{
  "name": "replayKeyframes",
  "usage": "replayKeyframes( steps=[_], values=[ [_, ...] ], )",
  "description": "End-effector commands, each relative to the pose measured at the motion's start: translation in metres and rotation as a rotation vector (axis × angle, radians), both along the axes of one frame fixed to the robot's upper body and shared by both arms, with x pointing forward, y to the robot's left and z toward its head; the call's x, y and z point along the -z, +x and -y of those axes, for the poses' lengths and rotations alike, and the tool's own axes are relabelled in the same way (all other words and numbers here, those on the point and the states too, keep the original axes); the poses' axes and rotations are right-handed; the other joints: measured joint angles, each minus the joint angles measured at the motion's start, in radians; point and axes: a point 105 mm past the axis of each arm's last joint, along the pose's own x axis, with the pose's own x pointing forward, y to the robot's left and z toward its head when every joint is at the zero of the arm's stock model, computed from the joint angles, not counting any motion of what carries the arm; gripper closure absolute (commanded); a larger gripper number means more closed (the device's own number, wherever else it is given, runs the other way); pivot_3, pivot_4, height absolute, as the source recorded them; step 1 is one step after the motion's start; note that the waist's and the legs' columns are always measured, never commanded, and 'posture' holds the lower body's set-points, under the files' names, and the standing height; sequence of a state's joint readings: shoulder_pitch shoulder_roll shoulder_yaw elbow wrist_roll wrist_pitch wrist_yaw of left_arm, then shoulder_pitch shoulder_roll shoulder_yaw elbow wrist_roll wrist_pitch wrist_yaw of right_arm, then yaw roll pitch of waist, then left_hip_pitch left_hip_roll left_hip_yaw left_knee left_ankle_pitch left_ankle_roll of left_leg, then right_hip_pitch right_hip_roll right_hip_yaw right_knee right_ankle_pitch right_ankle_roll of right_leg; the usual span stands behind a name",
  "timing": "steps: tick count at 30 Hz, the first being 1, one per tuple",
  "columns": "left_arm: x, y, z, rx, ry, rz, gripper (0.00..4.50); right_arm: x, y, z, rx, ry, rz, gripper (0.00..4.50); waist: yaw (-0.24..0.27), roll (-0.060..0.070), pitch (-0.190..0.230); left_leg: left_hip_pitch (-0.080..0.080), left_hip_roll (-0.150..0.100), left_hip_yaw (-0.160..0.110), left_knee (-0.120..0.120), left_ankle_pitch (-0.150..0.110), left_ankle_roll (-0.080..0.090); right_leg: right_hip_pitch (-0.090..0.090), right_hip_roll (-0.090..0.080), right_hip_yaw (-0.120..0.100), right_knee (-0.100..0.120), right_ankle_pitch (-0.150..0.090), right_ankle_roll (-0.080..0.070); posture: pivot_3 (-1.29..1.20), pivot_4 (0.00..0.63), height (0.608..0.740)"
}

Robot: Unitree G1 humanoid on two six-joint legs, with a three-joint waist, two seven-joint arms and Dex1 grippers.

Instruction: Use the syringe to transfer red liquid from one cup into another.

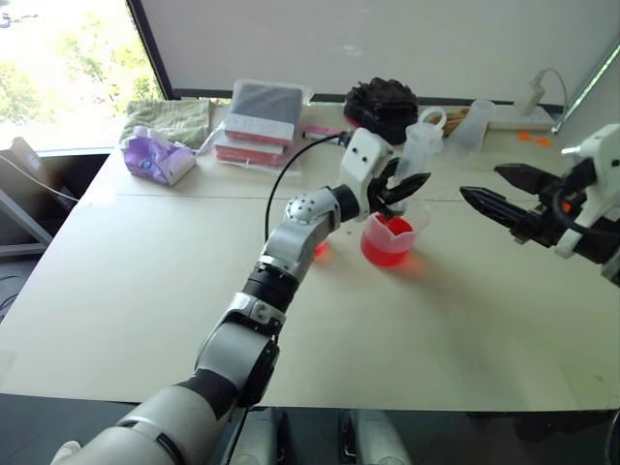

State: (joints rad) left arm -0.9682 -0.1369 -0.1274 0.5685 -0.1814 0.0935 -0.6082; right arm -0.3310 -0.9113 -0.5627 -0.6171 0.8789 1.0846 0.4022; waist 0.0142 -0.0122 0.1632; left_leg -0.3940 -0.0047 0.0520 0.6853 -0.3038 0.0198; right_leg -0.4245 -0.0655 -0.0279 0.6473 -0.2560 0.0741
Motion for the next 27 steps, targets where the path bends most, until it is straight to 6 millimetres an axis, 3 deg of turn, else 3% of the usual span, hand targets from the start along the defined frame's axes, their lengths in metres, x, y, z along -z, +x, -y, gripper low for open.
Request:
replayKeyframes(
  steps=[1,8,14,27],
  values=[
    [-0.002,-0.004,0.001,-0.013,-0.017,0.030,2.95,-0.016,-0.006,-0.003,-0.006,0.008,0.077,1.36,0.000,0.000,0.000,0.000,0.000,0.000,0.000,0.000,0.000,0.000,0.000,0.000,0.000,0.000,0.000,0.00,0.150,0.740],
    [0.018,-0.008,0.000,-0.016,0.010,-0.016,2.95,-0.023,-0.002,-0.006,-0.010,0.026,0.097,1.36,0.000,0.000,0.000,0.000,0.000,0.000,0.000,0.000,0.000,0.000,0.000,0.000,0.000,0.000,0.000,0.00,0.150,0.740],
    [0.022,-0.012,-0.001,-0.017,0.015,-0.017,2.95,-0.026,0.010,-0.012,0.013,0.078,0.080,1.36,-0.001,0.000,0.000,0.000,0.000,0.000,0.000,0.000,0.000,0.000,-0.001,0.000,0.000,0.000,0.000,0.00,0.150,0.740],
    [0.025,-0.016,-0.006,-0.030,0.018,-0.004,2.95,-0.002,0.034,-0.047,0.067,0.179,-0.022,1.36,0.000,0.001,0.000,-0.001,0.000,0.000,0.000,0.000,0.001,0.000,-0.001,0.000,-0.001,0.000,0.000,0.00,0.150,0.740]
  ],
)
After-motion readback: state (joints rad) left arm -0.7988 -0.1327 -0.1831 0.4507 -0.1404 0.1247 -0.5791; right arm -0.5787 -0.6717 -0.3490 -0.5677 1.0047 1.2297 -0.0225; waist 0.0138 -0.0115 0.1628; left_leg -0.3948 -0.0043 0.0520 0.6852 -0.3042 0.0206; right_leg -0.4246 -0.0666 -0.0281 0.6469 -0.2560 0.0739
